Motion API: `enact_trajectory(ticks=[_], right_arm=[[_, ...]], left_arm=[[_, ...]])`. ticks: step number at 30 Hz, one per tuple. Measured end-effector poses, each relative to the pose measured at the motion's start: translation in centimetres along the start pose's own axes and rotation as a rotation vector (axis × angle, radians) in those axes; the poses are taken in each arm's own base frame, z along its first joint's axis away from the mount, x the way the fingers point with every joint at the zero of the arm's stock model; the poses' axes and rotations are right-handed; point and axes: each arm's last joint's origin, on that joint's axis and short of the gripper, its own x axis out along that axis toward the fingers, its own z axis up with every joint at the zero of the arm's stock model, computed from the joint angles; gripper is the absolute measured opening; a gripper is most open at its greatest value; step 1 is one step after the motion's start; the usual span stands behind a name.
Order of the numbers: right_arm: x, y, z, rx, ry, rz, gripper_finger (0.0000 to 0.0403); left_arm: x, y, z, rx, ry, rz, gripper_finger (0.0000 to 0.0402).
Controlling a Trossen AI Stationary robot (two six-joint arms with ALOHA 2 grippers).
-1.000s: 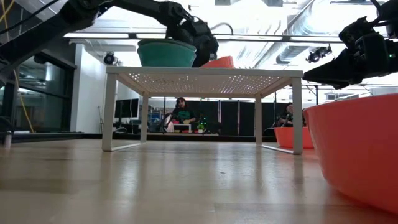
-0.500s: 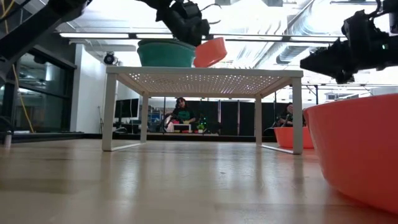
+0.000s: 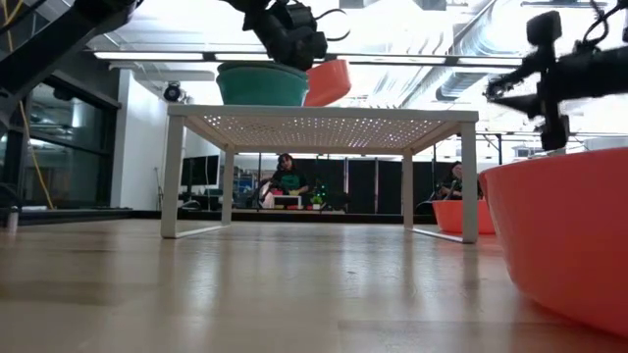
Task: Pick & Place Mini bowls
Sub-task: Put the top left orange bowl on the shelf
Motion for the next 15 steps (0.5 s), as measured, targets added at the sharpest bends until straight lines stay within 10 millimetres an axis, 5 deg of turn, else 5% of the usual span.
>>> enact_trajectory(ticks=[8, 15], right_arm=[[-0.4, 3.9, 2.4, -0.28, -0.038, 0.424, 0.0094], [1.0, 10.1, 4.8, -0.696, 0.099, 0.352, 0.0094]], left_arm=[[0.0, 0.0, 0.2, 0.009, -0.023, -0.002, 0.0], [0.0, 0.1, 0.3, 0.013, -0.036, -0.005, 0.0]])
